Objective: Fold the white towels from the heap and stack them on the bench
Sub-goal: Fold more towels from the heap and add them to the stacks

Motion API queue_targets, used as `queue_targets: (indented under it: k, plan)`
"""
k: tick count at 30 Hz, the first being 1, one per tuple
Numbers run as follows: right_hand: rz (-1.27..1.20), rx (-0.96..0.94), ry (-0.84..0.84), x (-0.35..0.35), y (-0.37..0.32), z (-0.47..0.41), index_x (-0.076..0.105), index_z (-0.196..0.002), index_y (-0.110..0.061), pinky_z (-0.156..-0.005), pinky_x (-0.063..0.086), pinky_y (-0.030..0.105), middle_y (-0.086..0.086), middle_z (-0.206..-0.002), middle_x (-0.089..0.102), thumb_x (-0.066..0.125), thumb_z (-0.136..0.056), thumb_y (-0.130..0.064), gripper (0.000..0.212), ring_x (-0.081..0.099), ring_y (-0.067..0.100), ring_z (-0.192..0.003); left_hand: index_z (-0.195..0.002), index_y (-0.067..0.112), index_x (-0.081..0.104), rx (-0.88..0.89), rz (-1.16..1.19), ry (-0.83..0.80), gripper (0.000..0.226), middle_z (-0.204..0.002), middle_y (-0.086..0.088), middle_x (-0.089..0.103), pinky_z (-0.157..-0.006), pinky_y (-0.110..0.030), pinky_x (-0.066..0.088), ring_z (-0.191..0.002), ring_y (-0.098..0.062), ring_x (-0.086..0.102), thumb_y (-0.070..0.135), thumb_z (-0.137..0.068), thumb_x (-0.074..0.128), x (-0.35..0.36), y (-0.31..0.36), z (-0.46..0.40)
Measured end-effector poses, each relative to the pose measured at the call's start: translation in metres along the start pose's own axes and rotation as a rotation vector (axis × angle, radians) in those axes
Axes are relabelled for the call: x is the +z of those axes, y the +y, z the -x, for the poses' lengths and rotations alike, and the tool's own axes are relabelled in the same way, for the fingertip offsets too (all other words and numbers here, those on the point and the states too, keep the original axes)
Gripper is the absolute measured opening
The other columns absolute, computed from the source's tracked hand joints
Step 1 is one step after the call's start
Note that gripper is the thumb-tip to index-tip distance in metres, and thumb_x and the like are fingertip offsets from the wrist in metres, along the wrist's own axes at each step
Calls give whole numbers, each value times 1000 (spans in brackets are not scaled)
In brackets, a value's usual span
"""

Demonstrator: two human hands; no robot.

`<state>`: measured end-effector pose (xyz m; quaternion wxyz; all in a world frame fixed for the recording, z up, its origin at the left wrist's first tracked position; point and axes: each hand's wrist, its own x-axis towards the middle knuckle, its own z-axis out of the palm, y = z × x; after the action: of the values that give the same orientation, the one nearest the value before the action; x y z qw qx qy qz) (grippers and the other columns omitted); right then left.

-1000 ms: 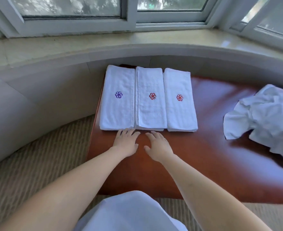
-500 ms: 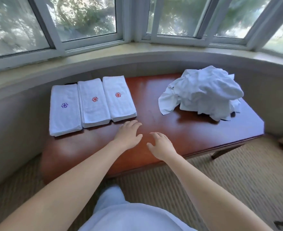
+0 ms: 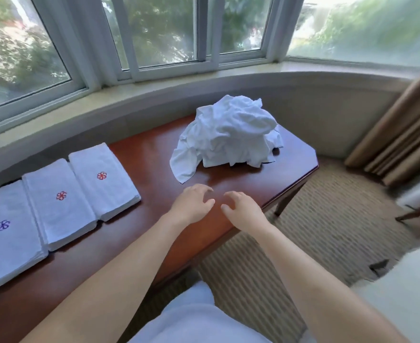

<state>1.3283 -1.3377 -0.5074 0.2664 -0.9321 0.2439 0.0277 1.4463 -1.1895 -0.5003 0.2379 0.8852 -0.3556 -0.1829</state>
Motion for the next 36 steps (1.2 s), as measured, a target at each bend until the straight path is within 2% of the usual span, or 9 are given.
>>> queue_targets:
  k: [5, 9, 17, 20, 23, 28, 32, 36]
  plan:
    - [34, 70, -22, -25, 33, -48, 57, -139, -25, -106, 46, 40, -1, -139, 60, 56, -97, -40, 45, 56, 21, -126, -137, 28, 60, 20, 101, -41, 42, -145, 9, 56, -111, -39, 43, -132, -13, 51, 41, -97, 58, 18, 17, -69]
    - [61, 88, -58, -34, 43, -104, 57, -140, -26, -107, 45, 40, -2, -142, 57, 56, -96, -40, 46, 55, 21, -128, -136, 27, 61, -11, 179, -47, 41, -142, 10, 58, -109, -38, 45, -127, -11, 55, 39, -97, 60, 22, 11, -122]
    - [87, 53, -142, -43, 27, -213, 55, -143, -25, -112, 41, 41, -1, -150, 50, 58, -96, -37, 48, 47, 21, -137, -144, 27, 53, -109, 191, -98, 49, -152, 6, 47, -112, -38, 42, -138, -15, 46, 42, -97, 58, -1, -29, -200]
    - [114, 35, -191, -43, 20, -242, 55, -143, -24, -112, 41, 40, 0, -149, 50, 58, -96, -36, 48, 47, 22, -137, -146, 28, 50, -148, 210, -111, 52, -155, 5, 44, -107, -32, 42, -138, -15, 46, 43, -97, 57, -6, -39, -221]
    - [132, 3, -221, -50, 18, -271, 55, -143, -23, -110, 42, 40, 0, -148, 51, 56, -97, -36, 48, 47, 22, -136, -147, 29, 48, -182, 241, -87, 52, -156, 5, 43, -100, -27, 39, -138, -15, 46, 43, -98, 56, -8, -43, -242]
    - [131, -44, -252, -67, 31, -316, 55, -142, -23, -106, 46, 42, -1, -149, 48, 55, -99, -33, 45, 47, 22, -135, -147, 28, 49, -241, 292, -52, 50, -155, 6, 44, -105, -32, 45, -135, -17, 49, 42, -99, 56, -5, -33, -276]
    - [154, -95, -272, -86, 57, -362, 52, -144, -23, -104, 45, 39, -1, -154, 43, 56, -97, -29, 47, 44, 24, -137, -147, 29, 48, -308, 302, -18, 50, -155, 5, 44, -98, -30, 45, -136, -18, 48, 40, -99, 56, 3, -20, -312]
    - [165, -165, -244, -113, 94, -417, 51, -144, -24, -100, 48, 39, -3, -155, 39, 55, -98, -26, 47, 45, 24, -133, -147, 24, 46, -463, 387, 113, 52, -152, -1, 45, -93, -29, 43, -129, -22, 52, 35, -98, 59, 15, -7, -357]
